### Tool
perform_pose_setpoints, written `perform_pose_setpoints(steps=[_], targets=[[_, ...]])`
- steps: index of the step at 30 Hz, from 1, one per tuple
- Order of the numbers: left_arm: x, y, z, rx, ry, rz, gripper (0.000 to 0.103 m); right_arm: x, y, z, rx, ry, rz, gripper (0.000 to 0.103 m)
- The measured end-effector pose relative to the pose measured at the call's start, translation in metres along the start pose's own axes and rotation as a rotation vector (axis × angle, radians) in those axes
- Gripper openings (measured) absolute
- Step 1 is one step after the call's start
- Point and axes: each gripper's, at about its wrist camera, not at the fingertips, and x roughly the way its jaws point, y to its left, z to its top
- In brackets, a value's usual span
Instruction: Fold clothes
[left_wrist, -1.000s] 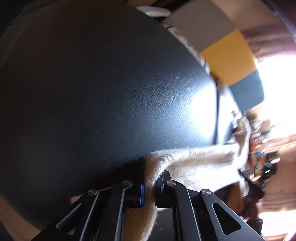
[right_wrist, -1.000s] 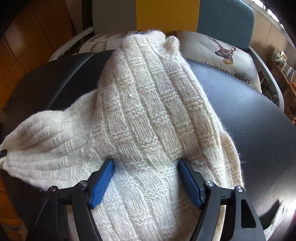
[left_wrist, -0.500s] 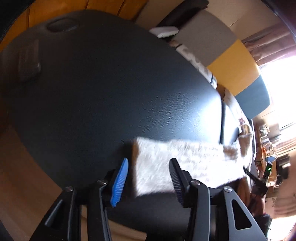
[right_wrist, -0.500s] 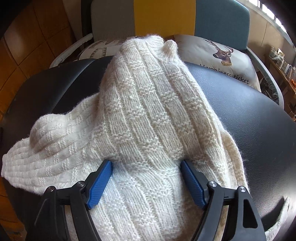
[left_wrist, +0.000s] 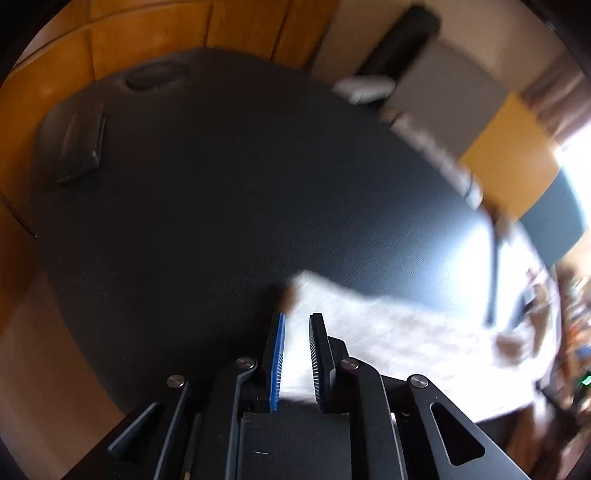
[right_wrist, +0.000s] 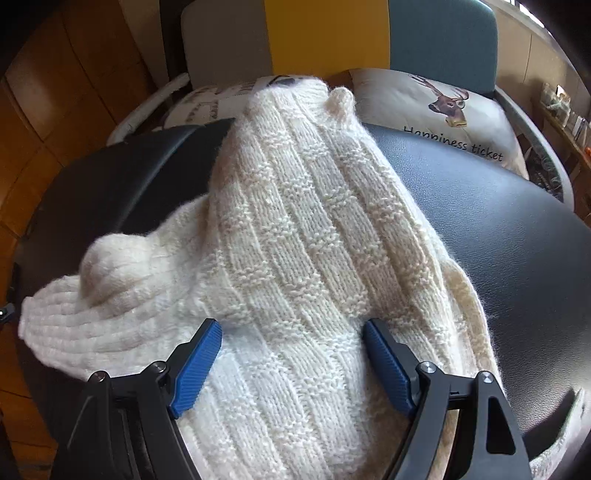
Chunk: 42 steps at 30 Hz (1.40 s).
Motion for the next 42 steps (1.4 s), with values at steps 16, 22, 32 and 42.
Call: perform_pose_setpoints(steps=[16,22,32,42], targets=[[0.03,-0.287,-0.183,0.205,0.634,-0.845,0.059,-0.111,-0.152,-0.129,0.388,-0.154,0.141,0.082],[0.054,-0.327,-0.226,0.203,0.728,-0.753,0.053,-0.095,-0.168,-0.155,0.463,-0.165,0.183,0.082],[0.041,-0.322,-0.213,0.186,0.649,-0.698,0.006,-0.094,-0.164,-0.143,0.377,-0.167,-0.001,0.082],[0.01,-0.269,-0.122,0.213,0.404,-0.699,0.006,-0.069,-0.147,-0.151,0.194,-0.055,-0.205,0.082]])
